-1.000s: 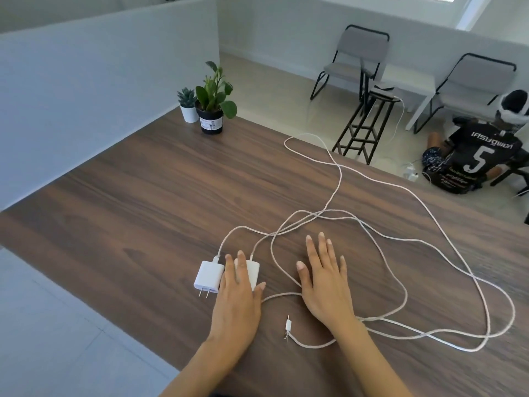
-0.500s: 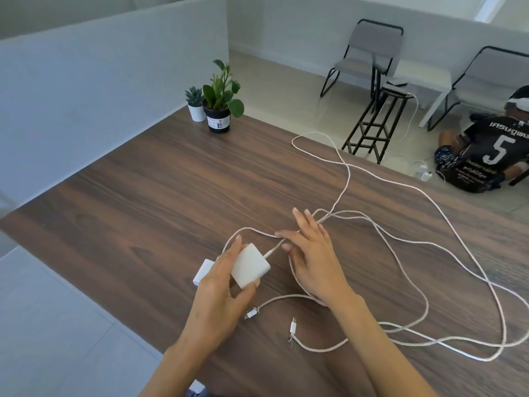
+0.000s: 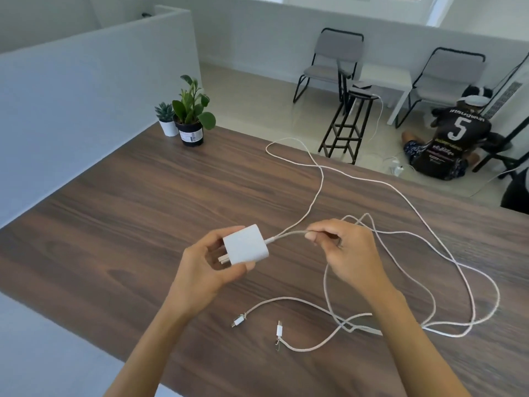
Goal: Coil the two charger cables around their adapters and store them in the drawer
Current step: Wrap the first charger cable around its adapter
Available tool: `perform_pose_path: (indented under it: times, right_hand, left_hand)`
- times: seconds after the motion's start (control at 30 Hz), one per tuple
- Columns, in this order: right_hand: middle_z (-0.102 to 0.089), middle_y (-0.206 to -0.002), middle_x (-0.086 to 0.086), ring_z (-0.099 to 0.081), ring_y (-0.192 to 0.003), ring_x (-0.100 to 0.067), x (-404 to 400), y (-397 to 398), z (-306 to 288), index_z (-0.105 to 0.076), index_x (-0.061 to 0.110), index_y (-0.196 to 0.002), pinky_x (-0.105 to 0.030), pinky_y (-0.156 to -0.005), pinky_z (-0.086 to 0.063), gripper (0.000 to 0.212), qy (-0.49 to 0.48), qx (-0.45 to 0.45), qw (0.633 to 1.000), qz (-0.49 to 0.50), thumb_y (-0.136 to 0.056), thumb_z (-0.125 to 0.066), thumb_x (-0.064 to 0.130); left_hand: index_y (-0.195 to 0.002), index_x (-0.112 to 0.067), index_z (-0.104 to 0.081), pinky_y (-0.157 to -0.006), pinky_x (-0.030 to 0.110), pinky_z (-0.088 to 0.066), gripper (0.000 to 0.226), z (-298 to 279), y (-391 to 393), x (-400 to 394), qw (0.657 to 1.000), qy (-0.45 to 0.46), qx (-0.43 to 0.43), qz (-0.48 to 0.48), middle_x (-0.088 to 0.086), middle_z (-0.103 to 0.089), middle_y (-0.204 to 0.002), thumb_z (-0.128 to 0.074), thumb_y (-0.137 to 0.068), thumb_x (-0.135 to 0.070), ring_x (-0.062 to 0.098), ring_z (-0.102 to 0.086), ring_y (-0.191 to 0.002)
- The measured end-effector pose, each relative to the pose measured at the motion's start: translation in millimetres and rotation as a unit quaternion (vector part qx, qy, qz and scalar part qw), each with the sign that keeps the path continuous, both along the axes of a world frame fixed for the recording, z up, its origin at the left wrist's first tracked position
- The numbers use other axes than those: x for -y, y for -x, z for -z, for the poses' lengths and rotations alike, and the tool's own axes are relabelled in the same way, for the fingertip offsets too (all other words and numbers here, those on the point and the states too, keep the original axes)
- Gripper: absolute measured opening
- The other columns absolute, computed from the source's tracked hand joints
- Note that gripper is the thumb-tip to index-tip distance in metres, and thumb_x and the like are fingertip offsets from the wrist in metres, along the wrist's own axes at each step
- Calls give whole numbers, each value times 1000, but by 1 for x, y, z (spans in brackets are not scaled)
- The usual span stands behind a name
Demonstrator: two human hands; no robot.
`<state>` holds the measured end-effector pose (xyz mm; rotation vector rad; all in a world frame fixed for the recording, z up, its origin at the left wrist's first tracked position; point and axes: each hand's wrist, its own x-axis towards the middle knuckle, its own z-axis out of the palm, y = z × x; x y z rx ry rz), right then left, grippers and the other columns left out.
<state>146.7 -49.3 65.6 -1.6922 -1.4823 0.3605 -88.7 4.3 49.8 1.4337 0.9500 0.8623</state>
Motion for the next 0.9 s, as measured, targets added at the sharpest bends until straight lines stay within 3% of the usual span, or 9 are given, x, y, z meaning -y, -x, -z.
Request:
perform_pose_path:
  times: [0.17, 0.3, 0.43, 0.57, 0.67, 0.77, 0.9]
  right_hand:
    - [-65, -71, 28, -59, -73, 11, 26, -36, -4, -76, 22, -79, -1, -67, -37, 9, 63, 4, 996, 59, -82, -71, 15]
    - [-70, -72, 27, -62, -70, 7, 54, -64, -1, -74, 32, -74, -6, -67, -41, 16, 67, -54, 989, 119, -81, -73, 17]
    - [-72, -76, 21, -63, -69, 3, 74, -72, 0, -74, 29, -73, -8, -67, -46, 18, 41, -102, 981, 157, -80, -73, 13]
    - [-64, -58, 25, -54, -56, 3, 74, -64, 7, -72, 25, -74, -6, -58, -38, 15, 25, -101, 974, 202, -83, -70, 14]
    - [-58, -52, 25, -50, -52, 3, 71, -59, 15, -71, 28, -72, -7, -55, -36, 15, 35, -83, 969, 229, -83, -69, 17]
    - [-60, -53, 20, -51, -54, 3, 69, -53, 21, -70, 31, -70, -7, -56, -37, 16, 49, -66, 968, 236, -83, -70, 21]
    - [-67, -59, 4, -57, -62, -5, 70, -45, 25, -68, 32, -68, -10, -58, -38, 19, 50, -47, 968, 243, -82, -70, 19]
  left_hand:
    - [-112, -17, -65, -73, 18, -53, 56, -4, -11, -11, 998, 26, 28, 58, -3, -71, -108, -78, -64, 8, 6, -65, -94]
    - [-113, -15, -65, -67, 15, -52, 58, -3, -18, -15, 993, 53, 52, 91, -3, -71, -105, -81, -60, 3, 6, -65, -90]
    - [-113, -18, -65, -71, 16, -52, 61, 1, -28, -13, 990, 65, 57, 108, 0, -70, -110, -81, -57, 1, 11, -65, -96]
    - [-114, -19, -64, -72, 18, -52, 61, -2, -42, -13, 989, 64, 67, 116, -4, -69, -110, -82, -60, 2, 7, -63, -93]
    - [-111, -23, -67, -73, 20, -53, 60, -7, -51, -14, 988, 60, 70, 126, -5, -69, -111, -83, -55, -9, 7, -62, -96]
    - [-106, -26, -69, -76, 21, -53, 58, -10, -59, -13, 984, 73, 82, 139, -4, -70, -109, -83, -49, -21, 7, -63, -100]
    - [-108, -21, -68, -77, 23, -53, 61, -4, -71, -1, 979, 93, 103, 147, -3, -71, -107, -83, -49, -19, 9, -64, -95]
